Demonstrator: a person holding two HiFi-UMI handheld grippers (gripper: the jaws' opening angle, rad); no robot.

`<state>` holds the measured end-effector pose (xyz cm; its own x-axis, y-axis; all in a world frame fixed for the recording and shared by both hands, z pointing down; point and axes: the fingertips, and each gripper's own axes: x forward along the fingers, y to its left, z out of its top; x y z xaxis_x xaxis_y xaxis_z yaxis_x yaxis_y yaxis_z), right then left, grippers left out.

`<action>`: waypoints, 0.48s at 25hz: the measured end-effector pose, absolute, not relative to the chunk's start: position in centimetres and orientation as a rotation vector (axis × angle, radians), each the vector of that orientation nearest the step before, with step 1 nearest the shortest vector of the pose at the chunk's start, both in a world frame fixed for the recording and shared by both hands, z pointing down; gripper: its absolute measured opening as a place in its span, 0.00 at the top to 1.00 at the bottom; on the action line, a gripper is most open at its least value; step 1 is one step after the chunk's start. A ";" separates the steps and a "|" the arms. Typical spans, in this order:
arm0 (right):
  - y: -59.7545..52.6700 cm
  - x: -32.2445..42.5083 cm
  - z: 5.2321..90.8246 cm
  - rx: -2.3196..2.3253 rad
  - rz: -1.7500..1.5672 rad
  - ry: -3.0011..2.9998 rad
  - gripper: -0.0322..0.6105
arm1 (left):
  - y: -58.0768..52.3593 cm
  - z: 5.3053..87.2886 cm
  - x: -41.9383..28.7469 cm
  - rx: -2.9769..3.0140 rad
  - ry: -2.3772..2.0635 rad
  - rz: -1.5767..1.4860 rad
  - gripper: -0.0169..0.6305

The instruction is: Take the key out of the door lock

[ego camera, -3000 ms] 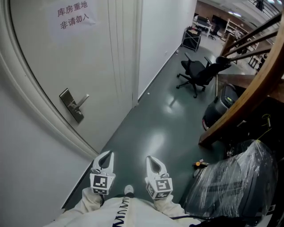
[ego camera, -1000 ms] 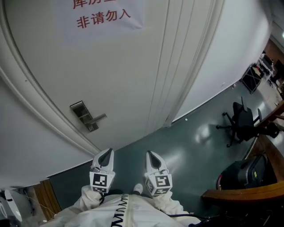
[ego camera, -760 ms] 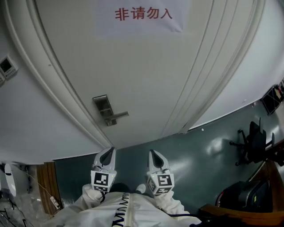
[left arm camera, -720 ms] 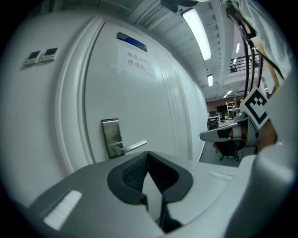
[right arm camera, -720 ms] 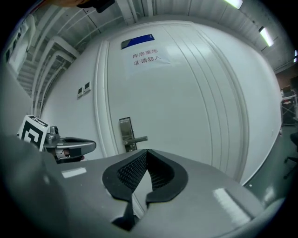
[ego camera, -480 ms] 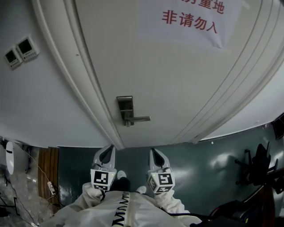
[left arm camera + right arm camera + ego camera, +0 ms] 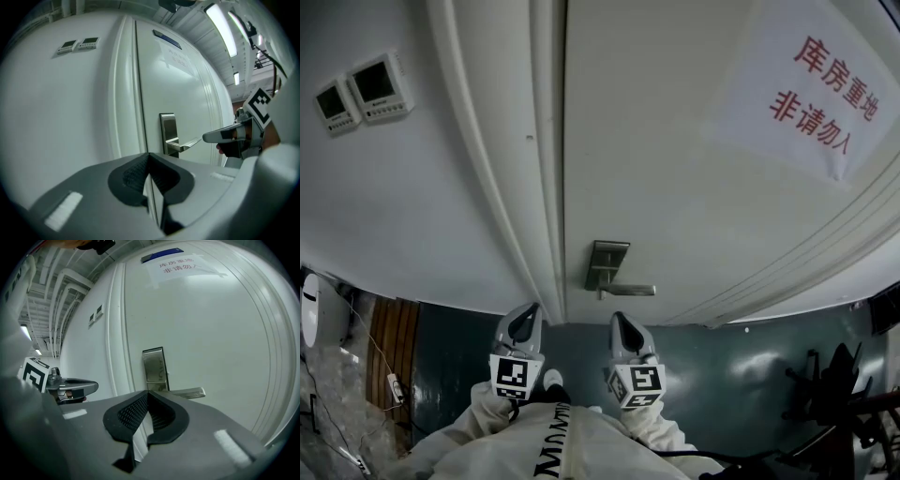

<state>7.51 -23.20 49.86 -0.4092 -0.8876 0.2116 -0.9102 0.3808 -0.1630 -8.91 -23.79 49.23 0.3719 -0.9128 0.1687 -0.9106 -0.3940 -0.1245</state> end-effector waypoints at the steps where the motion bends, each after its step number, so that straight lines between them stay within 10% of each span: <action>1: -23.8 7.1 49.9 1.655 0.389 -2.529 0.95 | -24.4 49.2 -9.1 -2.599 1.717 -0.324 0.97; 12: -25.2 6.9 49.7 1.701 0.394 -2.475 0.95 | -26.9 49.3 -8.1 -2.659 1.634 -0.299 0.97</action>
<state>6.94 -25.20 49.70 -0.3652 -0.9002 0.2374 -0.9294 0.3377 -0.1491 -8.05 -26.90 49.35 0.4388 -0.8845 0.1587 -0.8833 -0.4570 -0.1046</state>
